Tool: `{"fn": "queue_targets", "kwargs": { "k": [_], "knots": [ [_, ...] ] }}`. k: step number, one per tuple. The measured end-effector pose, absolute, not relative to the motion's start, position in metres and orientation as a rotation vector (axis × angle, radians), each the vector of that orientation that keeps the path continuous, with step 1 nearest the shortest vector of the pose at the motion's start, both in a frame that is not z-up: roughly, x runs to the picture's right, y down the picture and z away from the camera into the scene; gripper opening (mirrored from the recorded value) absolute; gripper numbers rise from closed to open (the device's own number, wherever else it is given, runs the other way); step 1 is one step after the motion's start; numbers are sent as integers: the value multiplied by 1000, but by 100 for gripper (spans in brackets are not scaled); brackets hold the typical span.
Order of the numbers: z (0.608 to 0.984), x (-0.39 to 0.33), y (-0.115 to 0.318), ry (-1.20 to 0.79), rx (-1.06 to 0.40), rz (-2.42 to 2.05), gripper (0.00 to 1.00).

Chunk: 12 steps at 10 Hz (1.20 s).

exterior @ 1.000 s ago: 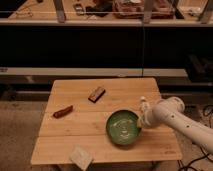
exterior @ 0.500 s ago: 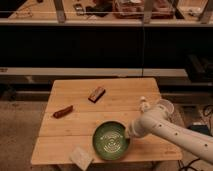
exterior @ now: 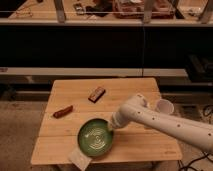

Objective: Drag the ceramic bowl in a circle

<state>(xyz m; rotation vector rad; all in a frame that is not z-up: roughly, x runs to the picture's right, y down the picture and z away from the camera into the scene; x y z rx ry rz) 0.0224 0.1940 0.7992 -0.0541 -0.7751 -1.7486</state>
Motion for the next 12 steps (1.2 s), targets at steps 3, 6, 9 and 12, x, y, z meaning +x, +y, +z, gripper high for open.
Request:
{"fn": "queue_targets", "kwargs": {
  "k": [3,6,9,12],
  "knots": [
    [823,13,149,-758,-11,-1787,0],
    [844,40,110,-712,-5,-1763,0],
    [853,89,98,-664,-35,-1681,0],
    [851,137,116,-640,-95,-1599,0]
  ]
}}
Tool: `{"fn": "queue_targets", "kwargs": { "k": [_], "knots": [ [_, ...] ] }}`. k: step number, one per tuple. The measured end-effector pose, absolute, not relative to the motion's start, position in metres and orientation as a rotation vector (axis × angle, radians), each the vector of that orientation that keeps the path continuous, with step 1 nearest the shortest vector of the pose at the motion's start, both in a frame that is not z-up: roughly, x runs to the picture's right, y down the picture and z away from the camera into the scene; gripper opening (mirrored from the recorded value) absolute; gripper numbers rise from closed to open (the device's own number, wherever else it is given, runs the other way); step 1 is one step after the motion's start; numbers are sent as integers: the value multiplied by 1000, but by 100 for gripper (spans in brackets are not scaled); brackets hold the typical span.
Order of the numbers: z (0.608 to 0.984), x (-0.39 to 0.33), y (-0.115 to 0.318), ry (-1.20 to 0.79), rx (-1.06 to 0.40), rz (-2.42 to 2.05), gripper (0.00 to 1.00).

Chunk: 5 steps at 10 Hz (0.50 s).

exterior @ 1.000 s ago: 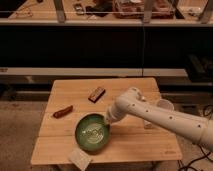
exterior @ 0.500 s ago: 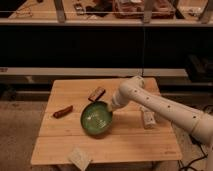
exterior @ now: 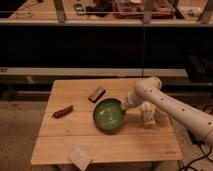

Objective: Drag the ceramic bowl in a circle

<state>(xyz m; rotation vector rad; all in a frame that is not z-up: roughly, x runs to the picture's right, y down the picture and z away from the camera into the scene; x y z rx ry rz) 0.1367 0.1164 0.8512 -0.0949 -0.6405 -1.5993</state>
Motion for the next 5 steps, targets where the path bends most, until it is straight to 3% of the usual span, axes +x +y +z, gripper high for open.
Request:
{"fn": "queue_targets", "kwargs": {
  "k": [5],
  "knots": [
    [819,172,163,-610,-130,-1515,0]
  ]
}}
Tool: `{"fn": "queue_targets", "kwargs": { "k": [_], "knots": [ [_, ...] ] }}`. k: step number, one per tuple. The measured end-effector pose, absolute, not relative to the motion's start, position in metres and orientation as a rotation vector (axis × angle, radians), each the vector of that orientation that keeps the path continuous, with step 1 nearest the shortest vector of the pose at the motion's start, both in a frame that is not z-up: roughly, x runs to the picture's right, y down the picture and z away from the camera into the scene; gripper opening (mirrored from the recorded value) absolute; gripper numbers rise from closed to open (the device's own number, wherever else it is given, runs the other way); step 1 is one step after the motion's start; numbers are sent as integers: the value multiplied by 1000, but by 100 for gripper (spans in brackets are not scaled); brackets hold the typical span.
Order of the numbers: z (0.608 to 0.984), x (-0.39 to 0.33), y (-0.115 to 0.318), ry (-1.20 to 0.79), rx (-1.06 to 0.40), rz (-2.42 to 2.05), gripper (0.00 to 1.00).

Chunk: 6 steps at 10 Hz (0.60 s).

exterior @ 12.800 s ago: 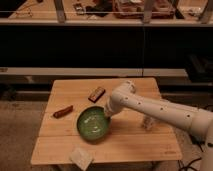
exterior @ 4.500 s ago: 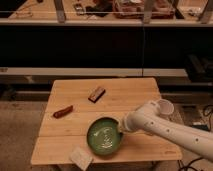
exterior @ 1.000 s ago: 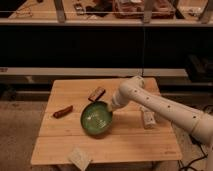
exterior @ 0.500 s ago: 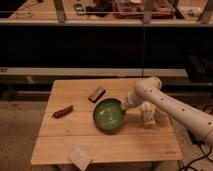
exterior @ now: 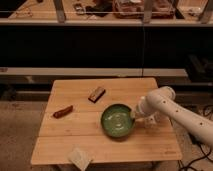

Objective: Drag the ceramic bowl in a circle

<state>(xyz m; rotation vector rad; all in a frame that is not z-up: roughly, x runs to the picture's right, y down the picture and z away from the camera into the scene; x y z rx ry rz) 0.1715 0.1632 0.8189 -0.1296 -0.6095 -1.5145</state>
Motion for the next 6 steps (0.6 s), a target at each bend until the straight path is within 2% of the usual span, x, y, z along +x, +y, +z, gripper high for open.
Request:
{"fn": "queue_targets", "kwargs": {
  "k": [4,6],
  "knots": [
    [799,141,219,-675,-143,-1493,0],
    [798,125,223,-692,-117,-1506,0]
  ]
}}
